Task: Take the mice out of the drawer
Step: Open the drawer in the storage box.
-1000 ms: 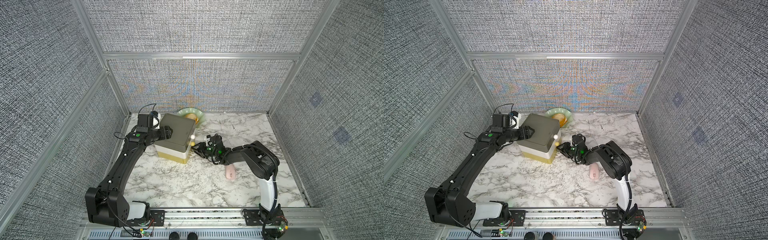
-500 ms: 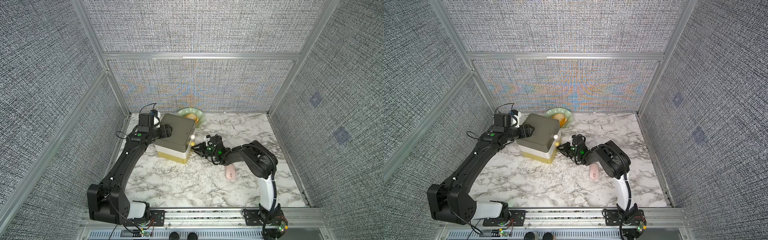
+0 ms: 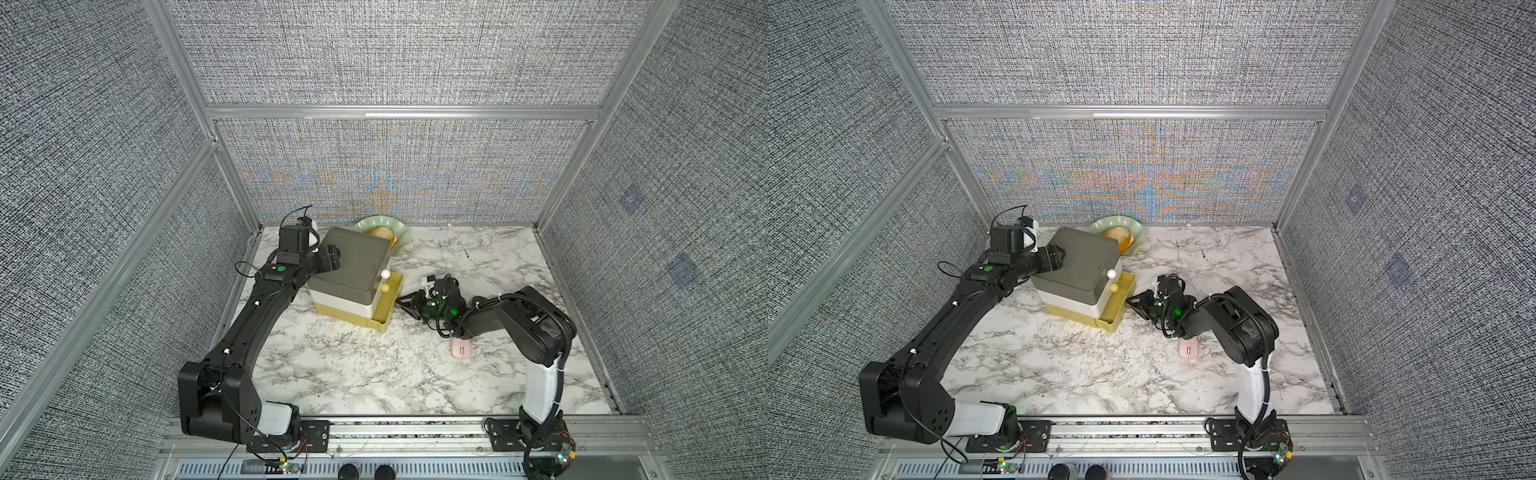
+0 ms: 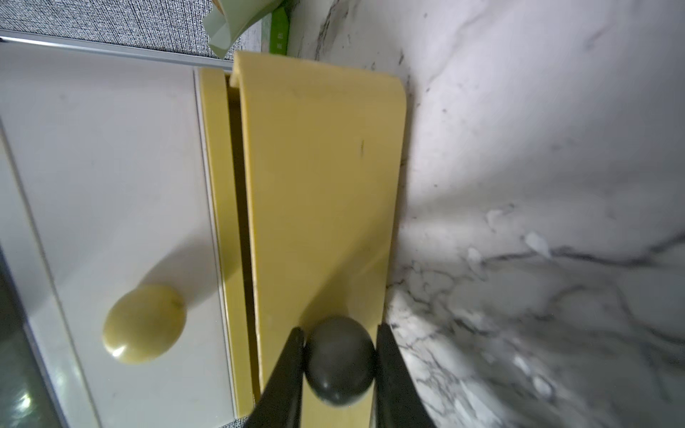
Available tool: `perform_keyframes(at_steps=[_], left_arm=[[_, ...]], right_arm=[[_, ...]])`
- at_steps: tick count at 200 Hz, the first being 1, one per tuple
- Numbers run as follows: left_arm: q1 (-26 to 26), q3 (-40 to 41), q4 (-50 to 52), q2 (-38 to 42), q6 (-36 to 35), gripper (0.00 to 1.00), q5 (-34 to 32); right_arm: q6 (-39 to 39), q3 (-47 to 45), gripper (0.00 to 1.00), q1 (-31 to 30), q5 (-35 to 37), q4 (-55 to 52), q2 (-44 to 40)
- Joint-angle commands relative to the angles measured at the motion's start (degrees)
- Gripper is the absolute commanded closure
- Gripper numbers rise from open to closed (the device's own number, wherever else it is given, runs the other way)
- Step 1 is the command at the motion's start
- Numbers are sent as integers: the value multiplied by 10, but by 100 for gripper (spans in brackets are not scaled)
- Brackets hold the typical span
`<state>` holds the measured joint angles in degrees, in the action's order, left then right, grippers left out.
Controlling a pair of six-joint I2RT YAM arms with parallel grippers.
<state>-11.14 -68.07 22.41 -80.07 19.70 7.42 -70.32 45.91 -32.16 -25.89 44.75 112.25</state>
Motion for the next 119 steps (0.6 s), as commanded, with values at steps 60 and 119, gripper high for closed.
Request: perform_keyframes(at_steps=[60,119], left_arm=[[1,0,115,-5,15,22,-17],[1,-7,115,2,12,22,-6]], right_arm=[[24,-72,82,16,32,-76,-72],[83,-36,44,14,64,-212,-123]])
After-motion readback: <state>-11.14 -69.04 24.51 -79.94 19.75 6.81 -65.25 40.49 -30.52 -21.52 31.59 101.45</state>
